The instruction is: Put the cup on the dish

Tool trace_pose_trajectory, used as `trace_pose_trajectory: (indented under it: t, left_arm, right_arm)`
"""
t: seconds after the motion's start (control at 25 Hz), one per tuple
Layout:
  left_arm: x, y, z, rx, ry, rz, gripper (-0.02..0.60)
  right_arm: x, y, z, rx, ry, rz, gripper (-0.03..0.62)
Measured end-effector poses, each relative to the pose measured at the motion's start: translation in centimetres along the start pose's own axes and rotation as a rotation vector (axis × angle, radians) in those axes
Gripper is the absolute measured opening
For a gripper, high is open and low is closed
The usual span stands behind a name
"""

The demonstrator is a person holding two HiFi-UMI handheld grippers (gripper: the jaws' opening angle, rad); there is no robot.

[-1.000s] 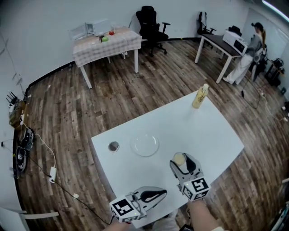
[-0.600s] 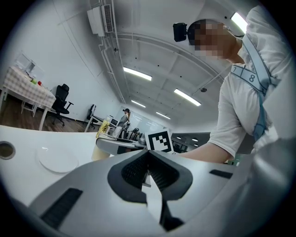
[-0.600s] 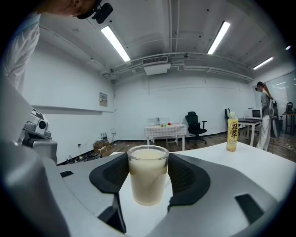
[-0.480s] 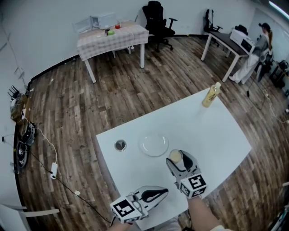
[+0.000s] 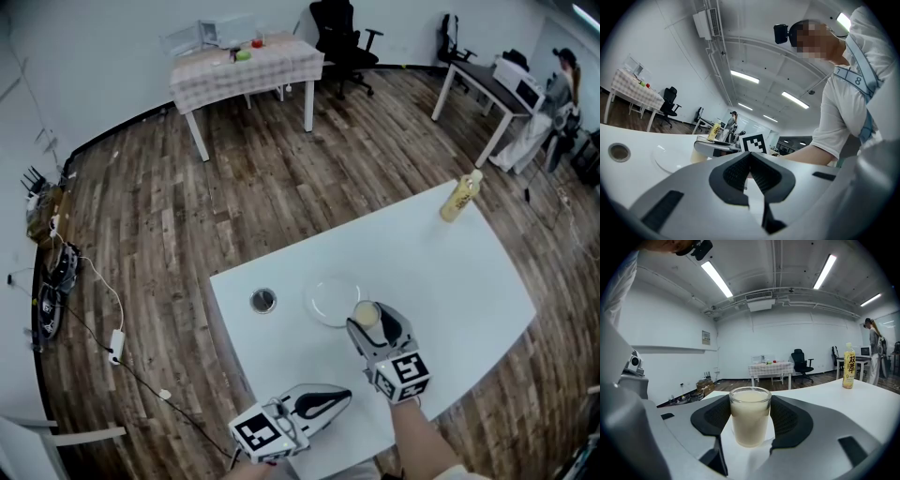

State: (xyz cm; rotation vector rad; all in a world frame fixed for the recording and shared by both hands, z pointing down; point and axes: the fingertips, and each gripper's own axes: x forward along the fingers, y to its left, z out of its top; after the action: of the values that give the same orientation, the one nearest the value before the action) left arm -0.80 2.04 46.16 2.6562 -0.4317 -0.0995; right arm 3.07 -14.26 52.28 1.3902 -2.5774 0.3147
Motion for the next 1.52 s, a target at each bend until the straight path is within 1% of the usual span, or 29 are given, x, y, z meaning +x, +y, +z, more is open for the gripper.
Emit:
trace_pose_trajectory:
  t: [0.28, 0.48, 0.72, 1.16, 1.52]
  left_arm:
    - [-0.1, 1.3, -0.1, -0.009, -0.006, 0.001, 0.003]
    - [0.1, 2.2, -0.3, -0.02, -0.001, 0.005, 0.003]
    - [0.3, 2.4, -0.9, -0.028, 0.005, 0.003, 0.002]
    - [-0.2, 2.6, -1.5, -0.043, 0.012, 0.004, 0.002]
    - [-0.3, 2.5, -1.6, -0.054, 0.015, 0.008, 0.003]
  right_arm:
    - [2.7, -0.2, -0.6, 0.002, 0.012, 0.003, 0.275]
    - [4.9, -1.2, -0.9, 0.005, 0.022, -0.006, 0.275]
    - [6.8, -1.6, -1.6, -0.002, 0.05, -0.009, 0.275]
    - [9.0, -1.5, -2.2, -0.014, 0.071, -0.008, 0.275]
    - [8.9, -1.4, -2.2, -0.046, 0.076, -0.013, 0.275]
